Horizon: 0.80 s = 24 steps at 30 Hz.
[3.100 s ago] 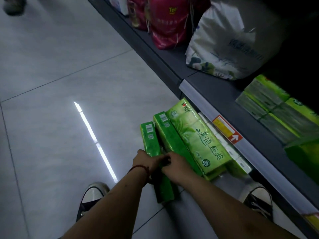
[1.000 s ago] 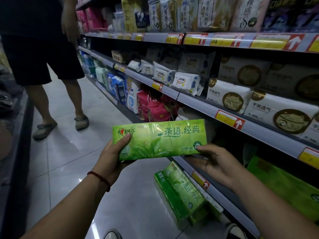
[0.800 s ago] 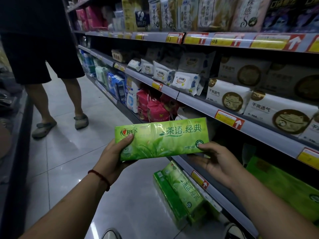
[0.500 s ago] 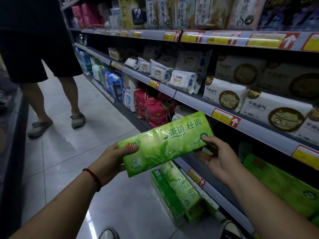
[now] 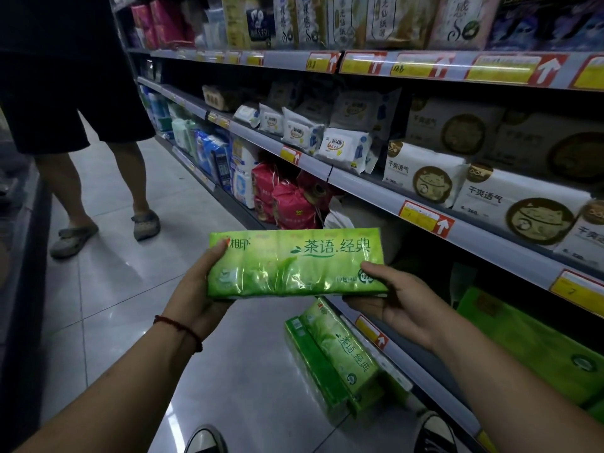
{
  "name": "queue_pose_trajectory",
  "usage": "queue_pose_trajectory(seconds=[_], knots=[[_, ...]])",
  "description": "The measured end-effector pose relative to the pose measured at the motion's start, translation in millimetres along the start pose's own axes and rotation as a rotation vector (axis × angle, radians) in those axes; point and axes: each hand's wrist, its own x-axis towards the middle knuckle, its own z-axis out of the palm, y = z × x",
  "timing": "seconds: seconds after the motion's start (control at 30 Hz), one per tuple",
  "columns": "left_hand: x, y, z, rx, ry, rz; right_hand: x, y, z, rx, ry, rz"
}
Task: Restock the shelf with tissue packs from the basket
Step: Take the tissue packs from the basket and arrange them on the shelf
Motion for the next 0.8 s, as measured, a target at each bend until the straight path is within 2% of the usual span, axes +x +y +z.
queue_pose_trajectory(seconds=[0.1,0.17,0.27,0.33,0.4,0.57,0.8], knots=[[-2.1,-0.1,2.2,-0.308,0.006,0.059,1.8,4.5,9.2,0.149,-0.045,0.005],[-5.1,-9.9,10.7,-0.342,0.021,0.039,2.0,8.6,18.6,0.23,-0.1,0.007],[-9.9,-28.1,32.6,-0.225,-0.02,-0.02,2.8,19.8,30.3,0.226,-0.176,0.033],[-8.4,-32.6,40.6,-0.184,0.024,-0.024,-0.2,24.3,35.2,0.073,-0.199,0.05],[-3.0,-32.8,37.6,-0.16,0.076,-0.038,-2.6,25.5,36.8,-0.105,-0.16,0.033],[4.6,-27.0,26.4,-0.022,0.094,-0.033,6.3,22.9,28.9,-0.11,-0.083,-0.054],[1.1,-30.4,26.4,0.083,-0.023,-0.036,2.8,30.1,34.0,-0.308,-0.175,-0.019]])
